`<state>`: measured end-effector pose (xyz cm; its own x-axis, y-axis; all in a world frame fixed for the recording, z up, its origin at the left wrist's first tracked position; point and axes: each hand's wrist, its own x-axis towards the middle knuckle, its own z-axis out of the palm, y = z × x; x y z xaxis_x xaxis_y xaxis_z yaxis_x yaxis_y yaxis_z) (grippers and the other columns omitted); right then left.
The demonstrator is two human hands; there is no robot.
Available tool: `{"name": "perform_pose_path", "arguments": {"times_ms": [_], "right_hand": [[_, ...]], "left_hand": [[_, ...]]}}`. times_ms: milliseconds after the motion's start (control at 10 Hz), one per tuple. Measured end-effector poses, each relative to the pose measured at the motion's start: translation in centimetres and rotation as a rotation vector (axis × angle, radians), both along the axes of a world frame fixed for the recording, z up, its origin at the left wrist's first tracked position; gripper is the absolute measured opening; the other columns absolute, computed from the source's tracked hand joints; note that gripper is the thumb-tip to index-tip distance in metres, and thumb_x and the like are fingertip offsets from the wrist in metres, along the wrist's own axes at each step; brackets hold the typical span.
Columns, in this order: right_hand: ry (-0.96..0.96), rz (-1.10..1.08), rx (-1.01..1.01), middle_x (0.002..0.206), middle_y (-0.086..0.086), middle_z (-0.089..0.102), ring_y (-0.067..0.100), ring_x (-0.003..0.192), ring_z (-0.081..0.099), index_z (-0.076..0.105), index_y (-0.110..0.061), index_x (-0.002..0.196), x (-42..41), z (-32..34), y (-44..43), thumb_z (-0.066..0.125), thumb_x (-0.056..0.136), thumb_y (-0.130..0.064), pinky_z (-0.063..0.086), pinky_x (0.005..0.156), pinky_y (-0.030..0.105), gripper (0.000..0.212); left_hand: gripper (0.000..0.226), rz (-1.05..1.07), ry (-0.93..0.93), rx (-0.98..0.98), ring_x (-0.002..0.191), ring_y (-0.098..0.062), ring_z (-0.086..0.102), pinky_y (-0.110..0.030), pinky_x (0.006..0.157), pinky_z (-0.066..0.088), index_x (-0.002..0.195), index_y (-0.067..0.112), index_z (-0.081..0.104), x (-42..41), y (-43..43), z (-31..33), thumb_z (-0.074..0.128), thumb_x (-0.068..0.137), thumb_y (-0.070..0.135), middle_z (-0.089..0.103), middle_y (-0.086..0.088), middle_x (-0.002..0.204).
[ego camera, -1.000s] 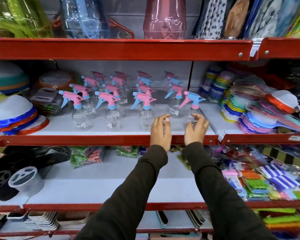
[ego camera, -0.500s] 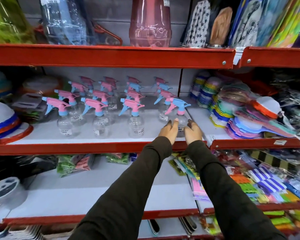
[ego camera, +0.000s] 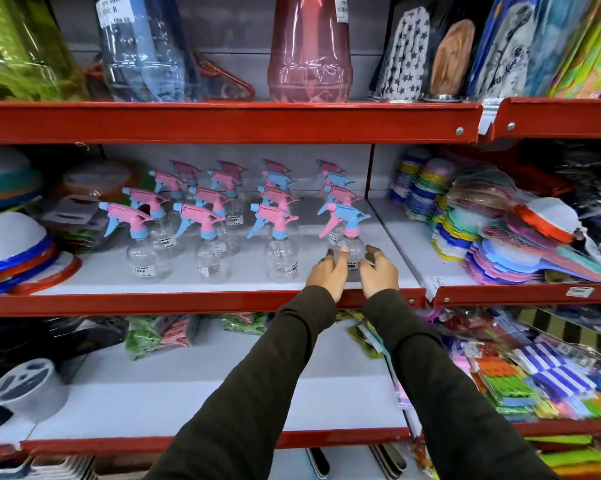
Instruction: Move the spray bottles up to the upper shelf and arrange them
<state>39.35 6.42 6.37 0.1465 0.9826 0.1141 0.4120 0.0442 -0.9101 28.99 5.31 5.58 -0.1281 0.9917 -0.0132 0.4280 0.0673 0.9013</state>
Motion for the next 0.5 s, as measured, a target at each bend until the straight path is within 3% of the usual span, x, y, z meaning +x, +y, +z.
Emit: {"name": "perform_pose_path", "arguments": {"times_ms": [300,400,500], "right_hand": [[0.025,-0.003,-0.013,0.139,0.016,0.054,0.030,0.124,0.054,0.044,-0.012,0.142,-0.1,0.0,-0.3,0.046,0.096,-0.015,0.040,0.104,0.030,0.046],[0.056,0.029,0.012,0.149,0.012,0.045,0.028,0.133,0.048,0.038,-0.016,0.147,-0.2,0.0,-1.0,0.048,0.096,-0.014,0.038,0.109,0.034,0.052],[0.140,-0.011,0.198,0.151,0.007,0.042,0.025,0.137,0.043,0.038,-0.019,0.145,1.7,0.6,-1.8,0.046,0.092,-0.002,0.034,0.114,0.034,0.056]], "left_hand": [[0.071,-0.054,-0.027,-0.041,0.148,-0.034,0.032,-0.041,0.120,0.024,0.159,0.019,0.023,-0.1,-0.1,0.5,0.024,0.102,0.061,0.030,-0.015,0.163],[0.073,-0.032,-0.004,-0.033,0.150,-0.032,0.027,-0.040,0.121,0.022,0.161,0.018,0.014,-0.1,-0.1,0.5,0.025,0.102,0.060,0.025,-0.015,0.165],[0.072,0.025,0.009,0.070,0.151,-0.028,0.025,-0.036,0.121,0.020,0.160,0.015,0.014,-0.4,-0.8,-0.3,0.027,0.103,0.057,0.024,-0.012,0.165]]}}
